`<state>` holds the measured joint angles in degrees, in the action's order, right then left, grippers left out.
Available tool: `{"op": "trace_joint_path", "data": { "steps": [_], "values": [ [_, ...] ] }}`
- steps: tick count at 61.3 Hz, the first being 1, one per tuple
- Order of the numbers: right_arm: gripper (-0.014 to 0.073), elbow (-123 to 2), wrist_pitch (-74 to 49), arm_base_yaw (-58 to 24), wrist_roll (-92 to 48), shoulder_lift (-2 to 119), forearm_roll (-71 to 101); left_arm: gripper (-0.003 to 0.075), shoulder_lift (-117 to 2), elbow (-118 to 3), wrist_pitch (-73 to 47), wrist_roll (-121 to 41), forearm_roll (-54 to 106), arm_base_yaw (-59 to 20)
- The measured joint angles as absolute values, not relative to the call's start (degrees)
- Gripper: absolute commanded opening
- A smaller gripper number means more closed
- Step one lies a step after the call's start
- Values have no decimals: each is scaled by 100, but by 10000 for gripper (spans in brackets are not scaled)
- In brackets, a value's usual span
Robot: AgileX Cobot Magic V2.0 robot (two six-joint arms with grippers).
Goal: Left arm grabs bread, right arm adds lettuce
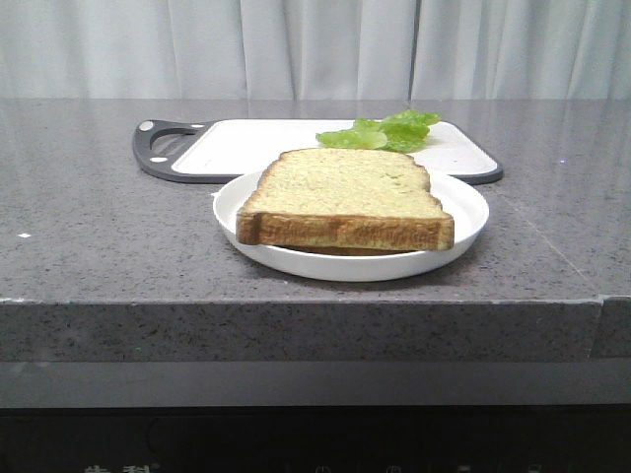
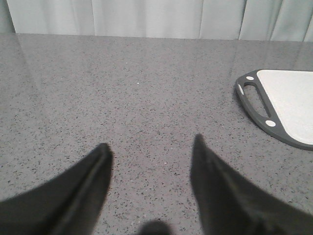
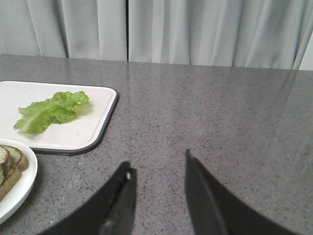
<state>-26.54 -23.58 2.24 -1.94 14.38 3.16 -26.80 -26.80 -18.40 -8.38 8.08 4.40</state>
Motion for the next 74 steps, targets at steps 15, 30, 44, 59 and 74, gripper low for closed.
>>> {"op": "trace_joint_path", "data": {
  "steps": [15,30,44,59,74],
  "values": [
    [538,-2654,-2358,224,-194,1438,316,656,-2680,-2680,-1735,-836,831,440],
    [538,-2654,-2368,224,-194,1438,316,627,-2680,-2680,-1702,-836,1036,440],
    [538,-2654,-2380,224,-194,1438,316,627,-2886,-3045,-2267,-836,1970,362],
    [538,-2654,-2380,224,-194,1438,316,578,-4063,-3927,-3603,-1302,3622,-283],
    [538,-2654,-2414,224,-194,1438,316,482,-5595,-4507,-3988,-1846,4754,-1409]
  ]
}}
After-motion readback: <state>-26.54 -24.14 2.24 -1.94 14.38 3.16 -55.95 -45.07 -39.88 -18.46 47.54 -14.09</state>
